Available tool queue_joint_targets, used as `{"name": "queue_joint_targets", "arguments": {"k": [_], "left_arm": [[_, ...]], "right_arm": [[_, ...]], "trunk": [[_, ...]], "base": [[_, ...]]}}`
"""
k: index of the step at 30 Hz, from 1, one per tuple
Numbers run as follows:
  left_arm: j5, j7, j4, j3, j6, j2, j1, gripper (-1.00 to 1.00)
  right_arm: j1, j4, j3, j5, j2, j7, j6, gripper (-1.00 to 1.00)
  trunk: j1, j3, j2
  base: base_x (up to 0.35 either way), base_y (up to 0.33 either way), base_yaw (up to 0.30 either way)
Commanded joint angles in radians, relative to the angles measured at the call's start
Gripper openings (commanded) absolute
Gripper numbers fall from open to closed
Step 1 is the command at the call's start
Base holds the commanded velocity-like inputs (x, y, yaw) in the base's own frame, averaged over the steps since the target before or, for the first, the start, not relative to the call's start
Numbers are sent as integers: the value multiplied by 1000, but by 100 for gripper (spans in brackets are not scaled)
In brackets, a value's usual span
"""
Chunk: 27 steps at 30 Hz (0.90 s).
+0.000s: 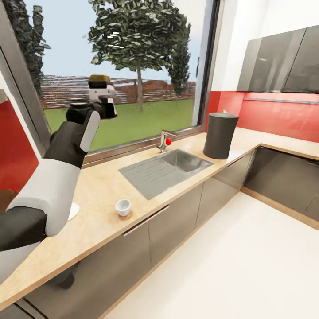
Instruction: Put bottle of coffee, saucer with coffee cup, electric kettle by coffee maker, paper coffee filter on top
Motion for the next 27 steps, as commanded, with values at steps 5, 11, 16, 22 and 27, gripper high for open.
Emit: {"name": "queue_joint_targets", "arguments": {"k": [5,11,16,22,27], "left_arm": [[-6,-148,-251,4,4,2,267,-100],[-7,-553,-451,102,-99,98,728,-100],[-18,-570,-460,111,-115,123,824,-100],[-19,-566,-467,119,-274,110,967,-100],[-26,-566,-458,118,-304,109,1039,-100]], "right_arm": [[-1,1,-8,12,0,-4,-3,100],[-1,0,-6,15,-1,-3,-5,100],[-1,-3,-11,11,0,-4,-4,100],[-1,-3,-11,10,0,-4,-4,100],[-1,-3,-10,10,-1,-5,-5,100]], "trunk": [[0,-1,-2],[0,-1,-2],[0,-1,-2],[0,-1,-2],[0,-1,-2]], "base": [[-11,-6,-149],[0,0,-7],[0,0,0],[59,-49,0],[206,-200,0]]}}
